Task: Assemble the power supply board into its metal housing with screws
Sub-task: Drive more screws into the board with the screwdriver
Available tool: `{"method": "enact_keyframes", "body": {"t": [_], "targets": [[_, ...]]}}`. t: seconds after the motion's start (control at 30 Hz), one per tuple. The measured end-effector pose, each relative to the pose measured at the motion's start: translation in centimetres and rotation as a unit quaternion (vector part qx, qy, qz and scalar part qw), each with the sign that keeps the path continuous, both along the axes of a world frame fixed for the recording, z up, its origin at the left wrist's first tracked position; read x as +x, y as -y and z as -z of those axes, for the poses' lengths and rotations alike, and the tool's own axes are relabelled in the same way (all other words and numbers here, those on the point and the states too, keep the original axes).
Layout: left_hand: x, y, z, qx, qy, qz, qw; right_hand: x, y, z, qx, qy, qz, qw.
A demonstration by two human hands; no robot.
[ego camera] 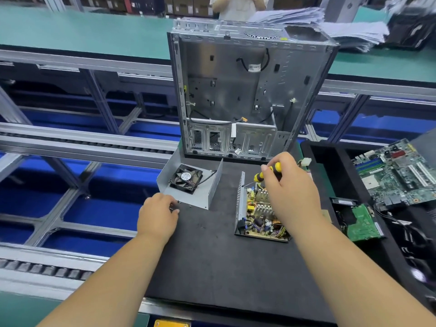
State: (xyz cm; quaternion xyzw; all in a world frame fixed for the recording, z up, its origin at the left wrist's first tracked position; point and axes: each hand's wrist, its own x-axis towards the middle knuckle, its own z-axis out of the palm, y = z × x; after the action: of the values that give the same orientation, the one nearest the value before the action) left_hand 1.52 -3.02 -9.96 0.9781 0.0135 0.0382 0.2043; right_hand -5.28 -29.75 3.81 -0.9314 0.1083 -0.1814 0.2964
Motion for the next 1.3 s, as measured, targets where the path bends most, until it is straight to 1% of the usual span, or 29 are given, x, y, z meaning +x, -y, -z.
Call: {"method": "enact_keyframes", "body": {"t": [0.13,0.23,0.37,0.43,0.5,0.57,0.63,0.73,0.77,0.83,0.97,1.13,1.3], "targets": [[0.4,0.1,0.4,0.027,-0.01,0.008,1.0,-0.3,0.1,0.1,0.021,0.013,0.001,1.0],[0.6,0.2,0.7,0.023,-0.01,0.0,1.0,-0.7,0.1,-0.2,0.035,0.032,0.004,0.999],[0.6,0.3,0.6,0.005,-0.01,-0.01,1.0,-0.9,0.2,-0.4,0.045,0.031,0.002,0.998],[0.4,0.6,0.2,-0.047,-0.001,0.004,0.999,-1.1,0.3,-0.4,0.053,0.045,-0.001,0.998],[0.0,1.4,-0.6,-0.146,0.003,0.036,0.989,-1.4,0.5,-0.5,0.074,0.072,-0.001,0.995],[-0.4,2.6,-2.1,-0.245,0.001,0.044,0.969,-1.7,0.8,-0.6,0.115,0.103,-0.004,0.988],[-0.8,4.2,-3.9,-0.317,0.013,0.034,0.948,-1.8,1.0,-0.9,0.175,0.124,-0.012,0.977],[-1.2,6.7,-6.3,-0.438,0.02,0.049,0.898,-2.1,1.4,-1.4,0.255,0.139,-0.03,0.956],[-1.3,7.5,-6.9,-0.46,0.015,0.06,0.886,-2.3,1.5,-1.6,0.273,0.144,-0.037,0.951],[-1.7,8.7,-7.9,-0.486,0.002,0.074,0.871,-2.9,2.0,-2.0,0.287,0.154,-0.048,0.944],[-2.5,10.5,-8.5,-0.53,-0.035,0.104,0.841,-4.0,2.9,-2.4,0.29,0.158,-0.052,0.943],[-3.2,12.1,-8.2,-0.531,-0.066,0.139,0.833,-5.3,3.9,-2.2,0.319,0.141,-0.049,0.936],[-3.9,12.9,-7.8,-0.526,-0.086,0.161,0.831,-6.3,4.3,-1.8,0.318,0.134,-0.053,0.937]]}}
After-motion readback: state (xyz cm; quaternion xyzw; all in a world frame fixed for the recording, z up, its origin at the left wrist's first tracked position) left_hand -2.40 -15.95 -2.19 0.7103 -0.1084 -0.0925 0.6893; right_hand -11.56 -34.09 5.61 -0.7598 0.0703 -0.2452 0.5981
